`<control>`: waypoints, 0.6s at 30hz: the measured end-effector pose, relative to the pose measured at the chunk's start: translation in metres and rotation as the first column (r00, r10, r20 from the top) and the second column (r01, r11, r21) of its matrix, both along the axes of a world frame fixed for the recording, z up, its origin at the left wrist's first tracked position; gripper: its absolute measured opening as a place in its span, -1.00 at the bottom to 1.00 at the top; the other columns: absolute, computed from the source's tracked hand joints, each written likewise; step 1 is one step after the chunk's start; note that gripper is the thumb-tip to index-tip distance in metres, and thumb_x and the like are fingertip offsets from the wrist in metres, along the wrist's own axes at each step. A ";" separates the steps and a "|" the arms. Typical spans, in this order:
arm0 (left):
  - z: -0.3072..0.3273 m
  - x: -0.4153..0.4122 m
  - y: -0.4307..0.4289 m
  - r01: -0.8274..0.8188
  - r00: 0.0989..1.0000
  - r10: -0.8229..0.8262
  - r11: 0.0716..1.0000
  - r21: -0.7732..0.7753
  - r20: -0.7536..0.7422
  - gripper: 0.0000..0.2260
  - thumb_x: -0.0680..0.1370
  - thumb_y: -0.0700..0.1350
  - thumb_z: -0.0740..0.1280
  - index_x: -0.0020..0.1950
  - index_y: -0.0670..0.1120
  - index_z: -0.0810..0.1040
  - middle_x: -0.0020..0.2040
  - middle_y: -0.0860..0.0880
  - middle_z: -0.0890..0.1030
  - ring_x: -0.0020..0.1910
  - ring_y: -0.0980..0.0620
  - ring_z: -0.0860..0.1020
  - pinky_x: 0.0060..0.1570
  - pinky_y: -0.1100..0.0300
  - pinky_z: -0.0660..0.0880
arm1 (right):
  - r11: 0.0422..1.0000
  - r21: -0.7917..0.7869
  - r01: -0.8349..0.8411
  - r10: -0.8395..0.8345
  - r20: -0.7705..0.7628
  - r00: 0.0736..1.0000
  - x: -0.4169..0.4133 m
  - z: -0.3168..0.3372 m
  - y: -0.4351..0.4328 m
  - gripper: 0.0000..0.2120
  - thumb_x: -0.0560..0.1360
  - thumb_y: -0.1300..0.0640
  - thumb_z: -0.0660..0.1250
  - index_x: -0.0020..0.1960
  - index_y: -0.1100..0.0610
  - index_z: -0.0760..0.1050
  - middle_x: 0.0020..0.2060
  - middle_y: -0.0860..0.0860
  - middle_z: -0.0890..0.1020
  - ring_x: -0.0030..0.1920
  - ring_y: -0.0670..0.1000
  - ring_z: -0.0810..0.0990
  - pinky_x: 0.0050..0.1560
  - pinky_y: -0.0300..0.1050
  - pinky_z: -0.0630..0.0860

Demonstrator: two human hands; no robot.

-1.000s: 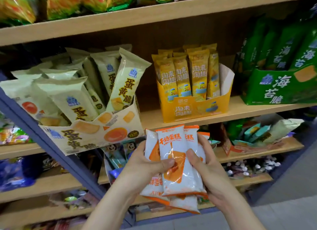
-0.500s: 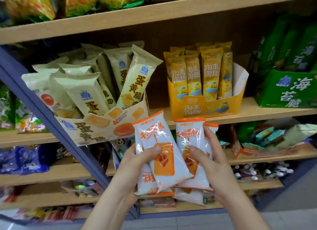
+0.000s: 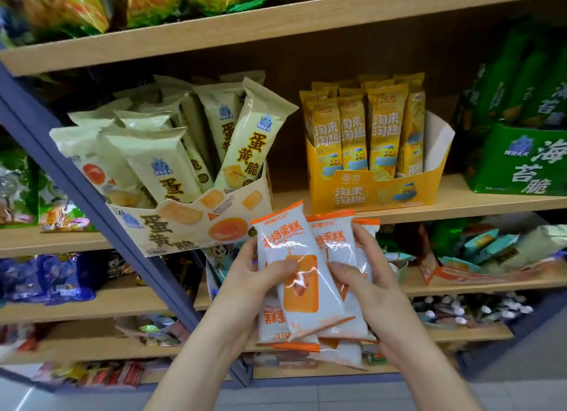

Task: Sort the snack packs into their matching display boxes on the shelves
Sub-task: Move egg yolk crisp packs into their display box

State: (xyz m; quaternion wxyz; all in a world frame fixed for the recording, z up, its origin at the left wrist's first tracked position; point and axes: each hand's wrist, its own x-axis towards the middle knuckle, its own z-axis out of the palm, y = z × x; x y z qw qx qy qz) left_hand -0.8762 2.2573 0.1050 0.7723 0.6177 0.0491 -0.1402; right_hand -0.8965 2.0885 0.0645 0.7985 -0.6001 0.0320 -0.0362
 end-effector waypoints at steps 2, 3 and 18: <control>-0.001 -0.002 -0.001 0.015 1.000 -0.015 0.999 0.040 -0.004 -0.44 0.26 -0.09 0.49 0.24 -0.06 0.47 0.00 -0.12 0.71 -0.12 -0.10 0.70 -0.25 0.08 0.61 | 0.996 -0.084 0.007 -0.004 0.040 0.999 0.001 -0.001 0.002 -0.44 0.50 0.11 0.42 0.28 -0.45 0.34 0.22 -0.27 0.58 0.14 -0.15 0.63 0.08 -0.10 0.62; -0.001 -0.002 -0.003 0.021 1.000 -0.021 0.997 0.075 -0.001 -0.41 0.25 -0.06 0.53 0.25 -0.06 0.47 0.01 -0.11 0.71 -0.09 -0.09 0.70 -0.21 0.06 0.61 | 0.989 -0.146 0.006 0.005 0.071 0.997 0.002 0.000 0.004 -0.43 0.50 0.06 0.44 0.28 -0.49 0.31 0.26 -0.29 0.55 0.20 -0.17 0.59 0.14 -0.10 0.59; 0.046 -0.010 0.054 -0.368 0.902 0.340 0.928 0.062 0.265 -0.67 0.10 -0.09 0.58 -0.18 -0.10 0.67 -0.25 -0.10 0.70 -0.35 -0.03 0.67 -0.43 0.15 0.57 | 0.981 0.141 -0.131 0.134 -0.016 0.991 0.024 0.026 0.002 0.23 0.12 0.35 0.64 0.43 -0.48 0.07 0.10 -0.21 0.68 -0.02 -0.08 0.71 -0.29 -0.17 0.63</control>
